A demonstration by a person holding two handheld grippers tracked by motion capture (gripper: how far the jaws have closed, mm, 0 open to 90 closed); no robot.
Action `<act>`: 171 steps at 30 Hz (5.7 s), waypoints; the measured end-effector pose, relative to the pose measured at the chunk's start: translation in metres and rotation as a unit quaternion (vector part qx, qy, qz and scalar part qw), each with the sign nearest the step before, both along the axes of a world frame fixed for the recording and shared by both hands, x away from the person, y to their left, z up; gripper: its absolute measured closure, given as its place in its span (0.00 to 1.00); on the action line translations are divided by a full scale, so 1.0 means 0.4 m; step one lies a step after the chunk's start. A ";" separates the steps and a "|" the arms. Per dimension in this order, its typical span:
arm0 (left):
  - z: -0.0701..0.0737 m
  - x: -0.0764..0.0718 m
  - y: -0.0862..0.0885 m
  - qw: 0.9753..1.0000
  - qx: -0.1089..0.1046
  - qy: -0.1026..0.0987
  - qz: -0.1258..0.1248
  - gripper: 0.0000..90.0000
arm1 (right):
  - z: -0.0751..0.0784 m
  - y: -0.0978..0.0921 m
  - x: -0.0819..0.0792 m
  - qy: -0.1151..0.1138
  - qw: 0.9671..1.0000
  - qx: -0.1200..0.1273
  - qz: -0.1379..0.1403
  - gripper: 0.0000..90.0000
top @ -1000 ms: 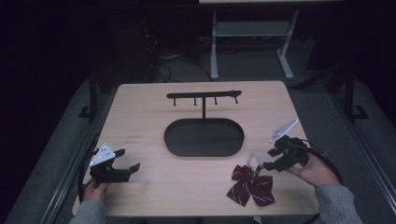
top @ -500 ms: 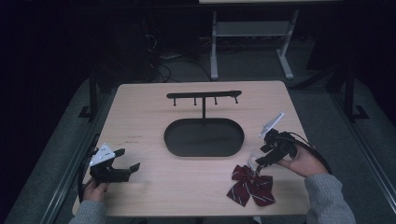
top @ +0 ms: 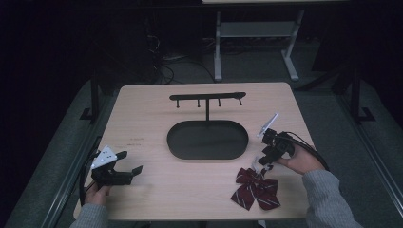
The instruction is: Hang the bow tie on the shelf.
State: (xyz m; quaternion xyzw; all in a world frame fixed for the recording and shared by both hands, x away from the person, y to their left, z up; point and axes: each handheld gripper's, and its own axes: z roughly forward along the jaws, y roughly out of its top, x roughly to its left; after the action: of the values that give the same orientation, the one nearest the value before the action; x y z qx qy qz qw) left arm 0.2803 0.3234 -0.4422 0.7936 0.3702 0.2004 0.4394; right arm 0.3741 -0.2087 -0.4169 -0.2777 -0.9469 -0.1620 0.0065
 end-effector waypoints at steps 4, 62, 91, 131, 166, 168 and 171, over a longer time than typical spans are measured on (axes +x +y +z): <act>0.000 0.000 0.000 1.000 0.000 0.000 0.000 0.14 | -0.011 0.003 0.010 0.002 1.000 -0.013 -0.001 0.58; 0.000 -0.002 -0.011 1.000 0.004 -0.001 -0.003 0.14 | 0.101 0.073 -0.057 -0.029 0.998 -0.012 0.063 0.98; 0.001 0.001 -0.014 1.000 0.010 -0.004 -0.007 0.14 | 0.207 0.126 -0.079 -0.066 0.993 0.000 0.099 0.98; 0.001 0.002 -0.011 1.000 0.003 -0.005 -0.004 0.14 | 0.329 0.207 -0.025 -0.085 0.988 0.014 0.127 0.98; 0.001 0.003 -0.011 1.000 0.004 -0.006 -0.005 0.14 | 0.378 0.246 0.041 -0.081 0.988 0.011 0.130 0.98; 0.001 0.003 -0.012 1.000 0.004 -0.006 -0.005 0.14 | 0.379 0.249 0.046 -0.080 0.988 0.009 0.130 0.98; 0.000 0.004 -0.014 1.000 0.007 -0.005 -0.006 0.14 | 0.384 0.251 0.055 -0.078 0.989 0.011 0.129 0.98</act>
State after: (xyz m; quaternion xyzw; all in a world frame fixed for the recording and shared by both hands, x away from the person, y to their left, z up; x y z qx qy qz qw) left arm 0.2819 0.3179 -0.4422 0.7979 0.3615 0.2042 0.4370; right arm 0.3963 -0.1081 -0.2631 -0.1400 -0.9706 -0.1910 -0.0436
